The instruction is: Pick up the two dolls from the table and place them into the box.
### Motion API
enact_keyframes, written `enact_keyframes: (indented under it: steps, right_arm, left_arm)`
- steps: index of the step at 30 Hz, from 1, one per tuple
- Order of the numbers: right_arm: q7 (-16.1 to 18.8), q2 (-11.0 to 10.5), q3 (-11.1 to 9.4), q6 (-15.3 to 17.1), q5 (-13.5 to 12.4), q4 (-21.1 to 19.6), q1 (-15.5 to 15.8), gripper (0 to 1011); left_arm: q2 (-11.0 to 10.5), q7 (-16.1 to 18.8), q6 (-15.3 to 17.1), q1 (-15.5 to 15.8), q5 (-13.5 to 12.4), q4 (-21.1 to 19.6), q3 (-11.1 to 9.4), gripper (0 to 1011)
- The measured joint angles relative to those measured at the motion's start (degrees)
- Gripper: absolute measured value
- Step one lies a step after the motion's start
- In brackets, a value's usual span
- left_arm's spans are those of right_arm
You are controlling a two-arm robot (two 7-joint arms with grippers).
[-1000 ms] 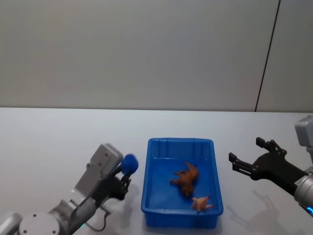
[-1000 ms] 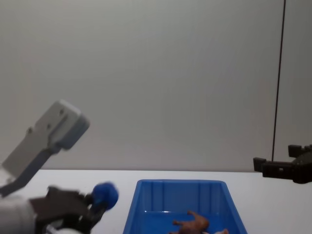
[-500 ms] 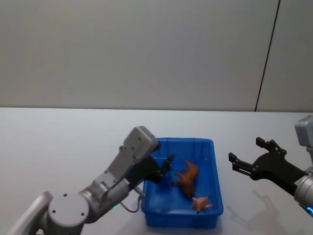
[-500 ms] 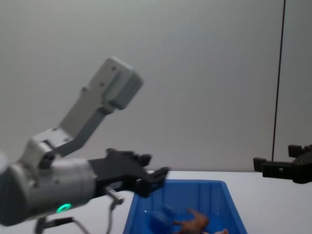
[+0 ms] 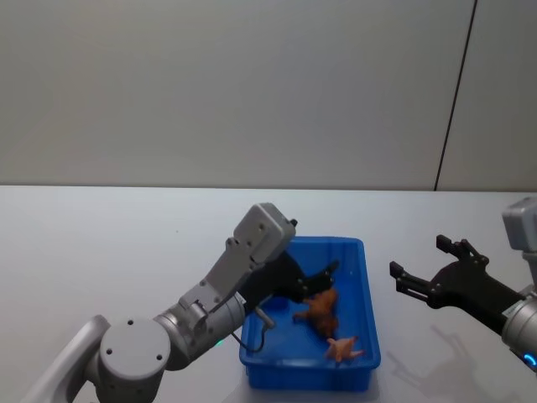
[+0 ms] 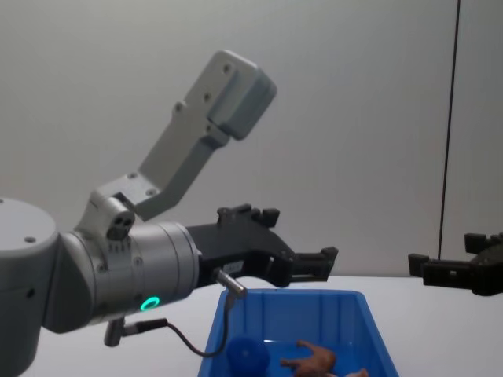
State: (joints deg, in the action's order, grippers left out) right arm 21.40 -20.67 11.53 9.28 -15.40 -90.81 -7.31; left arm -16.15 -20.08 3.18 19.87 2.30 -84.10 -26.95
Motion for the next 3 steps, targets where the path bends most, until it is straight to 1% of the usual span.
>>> enact_keyframes:
  steps: [3]
  right_arm:
    - [0.0, 0.0, 0.0, 0.0, 0.0, 0.0, 0.0, 1001]
  left_arm:
    - [-0.2, 0.3, -0.2, -0.2, 0.1, -0.6, 0.1, 977]
